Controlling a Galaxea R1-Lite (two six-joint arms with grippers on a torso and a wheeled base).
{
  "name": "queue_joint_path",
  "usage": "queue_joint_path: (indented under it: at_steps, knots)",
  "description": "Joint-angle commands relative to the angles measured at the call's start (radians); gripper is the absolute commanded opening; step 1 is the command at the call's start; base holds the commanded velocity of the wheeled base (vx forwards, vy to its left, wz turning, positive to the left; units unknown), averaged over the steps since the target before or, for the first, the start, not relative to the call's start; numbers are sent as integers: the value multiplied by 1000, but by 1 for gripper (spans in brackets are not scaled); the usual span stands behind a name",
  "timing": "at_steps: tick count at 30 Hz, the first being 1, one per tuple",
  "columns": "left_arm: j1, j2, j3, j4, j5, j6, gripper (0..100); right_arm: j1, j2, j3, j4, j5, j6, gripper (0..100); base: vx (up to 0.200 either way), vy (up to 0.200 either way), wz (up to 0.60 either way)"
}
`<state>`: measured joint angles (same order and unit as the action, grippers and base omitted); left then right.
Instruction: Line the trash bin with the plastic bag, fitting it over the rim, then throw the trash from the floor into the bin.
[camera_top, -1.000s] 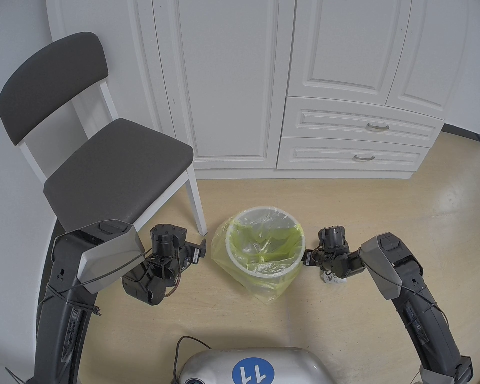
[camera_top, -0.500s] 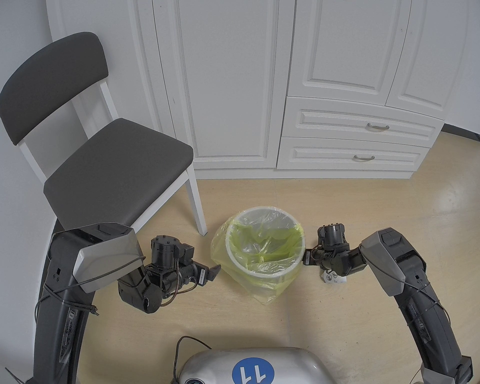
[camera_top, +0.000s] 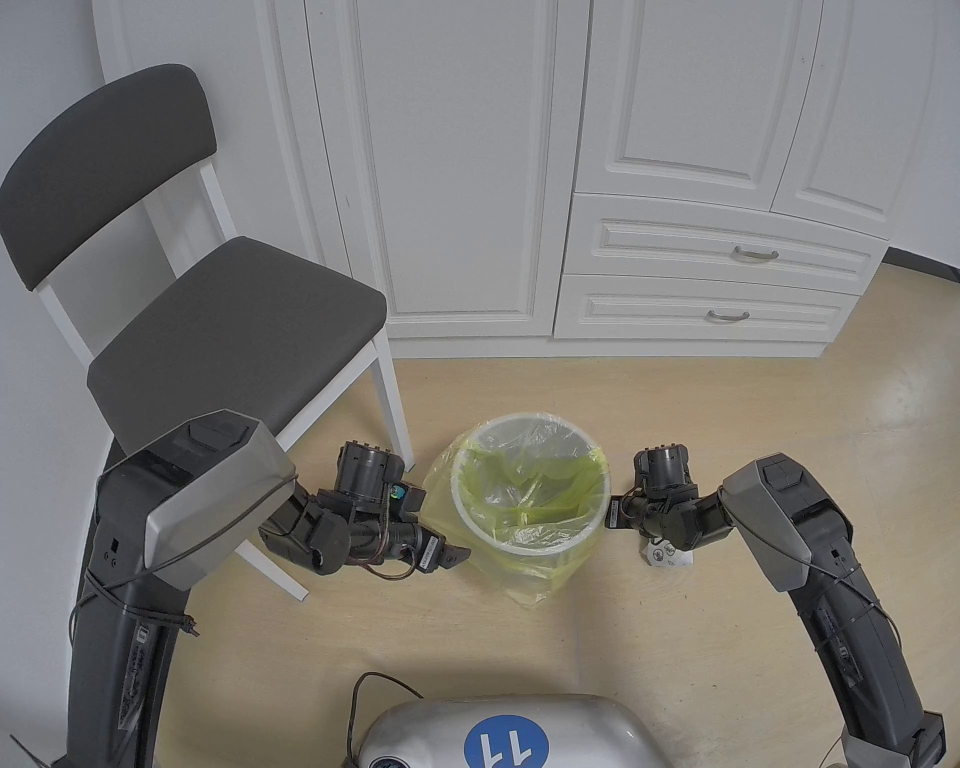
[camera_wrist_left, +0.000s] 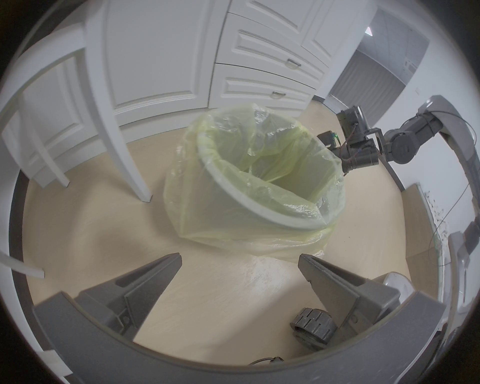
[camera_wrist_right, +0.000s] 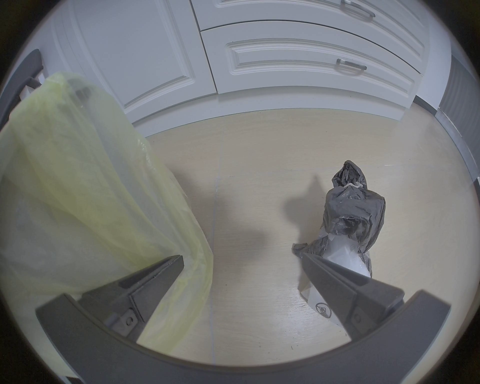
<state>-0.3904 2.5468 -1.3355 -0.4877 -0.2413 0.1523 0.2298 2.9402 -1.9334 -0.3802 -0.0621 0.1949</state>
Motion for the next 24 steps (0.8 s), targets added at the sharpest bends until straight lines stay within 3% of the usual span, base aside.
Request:
queue_joint_path:
  at_steps: [1,5,15,19,24]
  knots:
    - [-19,101,-163,138,7,38,100,0,0,-1,0,-1,0,100,0,0,0]
    - [-13,121,-264,244,11,38,100,0,0,2,-3,-1,0,100,0,0,0]
    - [16,211,-464,245,53,7,100,-15,-87,122,-8,30,-37,100,0,0,0]
    - [25,251,-573,245,65,-80,100,-29,-155,244,-17,119,-97,100,0,0,0]
    - [45,303,-664,248,125,-117,100,-32,-193,317,-26,183,-123,100,0,0,0]
